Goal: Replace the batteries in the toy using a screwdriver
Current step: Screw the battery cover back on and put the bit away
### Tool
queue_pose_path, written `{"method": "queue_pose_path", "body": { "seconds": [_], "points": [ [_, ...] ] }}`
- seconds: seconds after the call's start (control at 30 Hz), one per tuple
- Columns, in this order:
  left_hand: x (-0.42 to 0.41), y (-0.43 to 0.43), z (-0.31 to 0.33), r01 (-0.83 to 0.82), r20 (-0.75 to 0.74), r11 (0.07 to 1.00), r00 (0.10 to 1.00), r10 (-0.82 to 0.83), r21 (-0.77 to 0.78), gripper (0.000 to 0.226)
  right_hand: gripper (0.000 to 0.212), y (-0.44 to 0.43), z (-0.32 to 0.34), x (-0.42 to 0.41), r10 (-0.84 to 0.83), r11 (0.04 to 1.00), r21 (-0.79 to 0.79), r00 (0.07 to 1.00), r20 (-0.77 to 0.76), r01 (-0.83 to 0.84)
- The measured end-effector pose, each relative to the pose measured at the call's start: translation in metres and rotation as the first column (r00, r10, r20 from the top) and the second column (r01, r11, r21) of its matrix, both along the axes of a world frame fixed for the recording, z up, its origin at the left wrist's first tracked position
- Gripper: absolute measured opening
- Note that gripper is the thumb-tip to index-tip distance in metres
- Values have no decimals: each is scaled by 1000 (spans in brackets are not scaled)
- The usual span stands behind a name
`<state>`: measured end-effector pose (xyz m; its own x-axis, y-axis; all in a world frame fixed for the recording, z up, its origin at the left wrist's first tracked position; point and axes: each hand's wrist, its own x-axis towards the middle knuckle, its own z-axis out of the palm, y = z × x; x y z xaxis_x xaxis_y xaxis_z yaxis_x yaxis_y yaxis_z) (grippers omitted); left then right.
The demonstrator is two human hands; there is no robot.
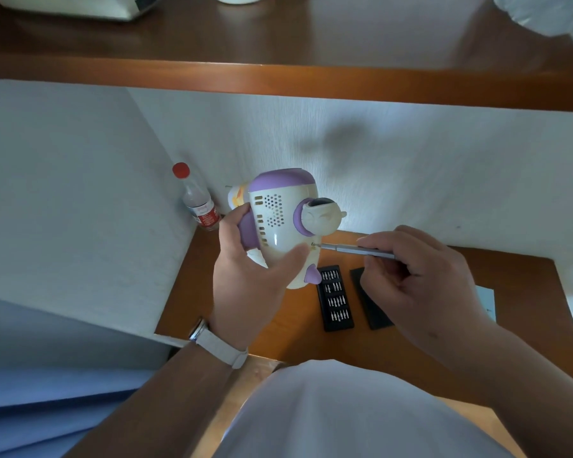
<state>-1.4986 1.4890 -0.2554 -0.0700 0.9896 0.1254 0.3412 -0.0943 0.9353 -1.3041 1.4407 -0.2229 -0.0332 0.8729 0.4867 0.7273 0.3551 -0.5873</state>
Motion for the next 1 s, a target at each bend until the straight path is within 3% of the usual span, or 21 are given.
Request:
{"method": "queue_pose_path", "body": {
  "seconds": [0.23, 0.6, 0.8, 1.0],
  "points": [
    [4, 0, -1, 5, -30, 1000, 1000, -5, -4, 78, 10, -2, -2, 2, -2, 987, -159, 999, 49, 10],
    [17, -1, -1, 33, -1, 999, 999, -33, -19, 76, 13, -9, 5, 9, -37, 964, -259, 996, 78, 56],
    [21, -2, -2, 42, 2, 999, 999, -42, -25, 76, 21, -10, 8, 12, -47, 958, -277, 994, 100, 73],
    [23, -2, -3, 37, -10, 998, 999, -37, -41, 76, 21, -9, 6, 17, -33, 980, -191, 989, 147, 61]
  ]
}}
